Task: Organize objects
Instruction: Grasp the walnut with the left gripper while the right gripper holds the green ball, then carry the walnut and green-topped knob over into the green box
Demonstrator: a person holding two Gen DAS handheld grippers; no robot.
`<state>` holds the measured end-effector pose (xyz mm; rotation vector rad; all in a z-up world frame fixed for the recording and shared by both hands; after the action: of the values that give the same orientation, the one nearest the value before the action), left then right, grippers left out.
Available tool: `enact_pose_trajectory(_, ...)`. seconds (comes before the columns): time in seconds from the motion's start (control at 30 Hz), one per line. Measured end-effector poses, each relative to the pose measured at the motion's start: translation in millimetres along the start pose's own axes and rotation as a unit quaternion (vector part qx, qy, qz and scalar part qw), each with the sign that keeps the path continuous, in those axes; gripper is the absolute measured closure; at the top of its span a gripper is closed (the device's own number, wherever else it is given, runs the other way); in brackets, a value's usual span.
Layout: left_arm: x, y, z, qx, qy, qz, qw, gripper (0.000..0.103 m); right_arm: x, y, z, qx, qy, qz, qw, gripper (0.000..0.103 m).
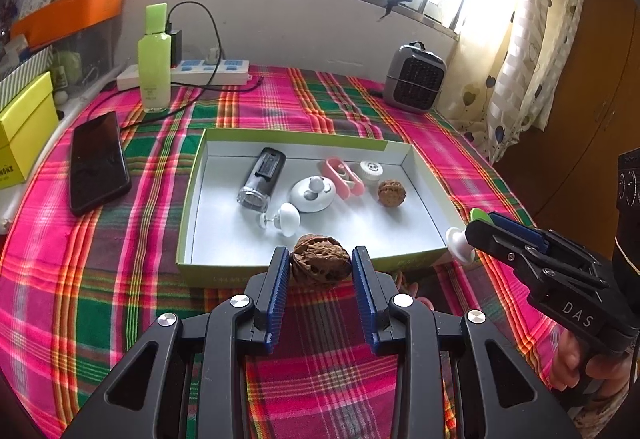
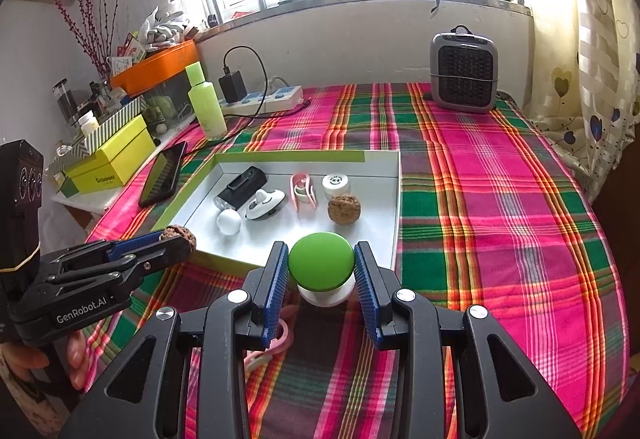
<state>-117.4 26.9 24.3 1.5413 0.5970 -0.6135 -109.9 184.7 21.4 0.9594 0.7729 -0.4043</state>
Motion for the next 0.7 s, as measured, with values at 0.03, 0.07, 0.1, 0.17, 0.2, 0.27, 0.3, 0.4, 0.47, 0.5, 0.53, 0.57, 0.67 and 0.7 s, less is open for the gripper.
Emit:
enact_pose_trajectory(0.03, -1, -1, -1, 0.001, -0.001, 0.0, 1.0, 0.073, -1, -1, -1, -0.001, 0.0, 0.0, 1.0, 0.068)
enact_pose_trajectory(0.07, -3, -3, -2, 0.001, -0.001, 0.0, 1.0, 0.073, -3, -2, -2, 0.001, 0.001, 0.002, 1.0, 0.068)
enact_pose_trajectory(0.1, -4, -4, -2, 0.001, -0.002, 0.001, 1.0, 0.073, -5, -4, -3, 0.005, 0.003, 0.002, 1.0, 0.068)
enact_pose_trajectory(0.17, -7, -6, -5, 0.003, -0.005, -0.001, 1.0, 0.073, -8, -7, -5, 0.004, 0.002, 0.001, 1.0, 0.068)
enact_pose_trajectory(0.2, -8, -8, -6, 0.005, -0.005, 0.0, 1.0, 0.073, -10, -9, -8, 0.001, -0.002, 0.001, 1.0, 0.068)
enact_pose_trajectory(0.27, -11, -12, -8, 0.012, -0.006, 0.004, 0.9999, 0.073, -14, -13, -11, -0.004, -0.009, 0.003, 1.0, 0.068)
enact_pose_trajectory(0.3, -13, -14, -9, 0.016, -0.006, 0.005, 0.9998, 0.073, -16, -16, -13, -0.006, -0.01, 0.004, 1.0, 0.068)
enact_pose_trajectory(0.4, -16, -18, -13, 0.016, -0.008, 0.006, 0.9998, 0.073, -21, -21, -16, -0.004, -0.009, 0.006, 1.0, 0.068)
enact_pose_trajectory(0.47, -19, -22, -14, 0.016, -0.007, 0.007, 0.9998, 0.073, -23, -26, -21, -0.007, -0.016, 0.009, 1.0, 0.068)
enact_pose_trajectory(0.5, -20, -24, -15, 0.016, -0.008, 0.008, 0.9998, 0.073, -24, -28, -22, -0.01, -0.018, 0.01, 1.0, 0.068)
enact_pose_trajectory(0.53, -20, -26, -16, 0.015, -0.01, 0.008, 0.9998, 0.073, -24, -30, -23, -0.013, -0.019, 0.012, 1.0, 0.068)
enact_pose_trajectory(0.57, -21, -29, -17, 0.014, -0.011, 0.01, 0.9998, 0.073, -24, -32, -25, -0.015, -0.021, 0.015, 1.0, 0.068)
enact_pose_trajectory(0.67, -21, -36, -19, 0.013, -0.012, 0.017, 0.9997, 0.073, -22, -39, -28, -0.015, -0.02, 0.024, 0.999, 0.068)
enact_pose_trajectory(0.7, -21, -37, -19, 0.013, -0.013, 0.019, 0.9997, 0.073, -22, -41, -29, -0.016, -0.021, 0.027, 0.999, 0.068)
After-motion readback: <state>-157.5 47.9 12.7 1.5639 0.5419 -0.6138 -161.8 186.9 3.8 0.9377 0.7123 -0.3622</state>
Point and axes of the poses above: each gripper's, at about its wrist camera, not at the fingertips, and y roughly against the way its jaws point, z to its left, x to its underside, the point moved 4 cm from there along -y, roughly the way its jaws point, and after that the axes turned 15 degrees about -x, right-handed, at the moved point
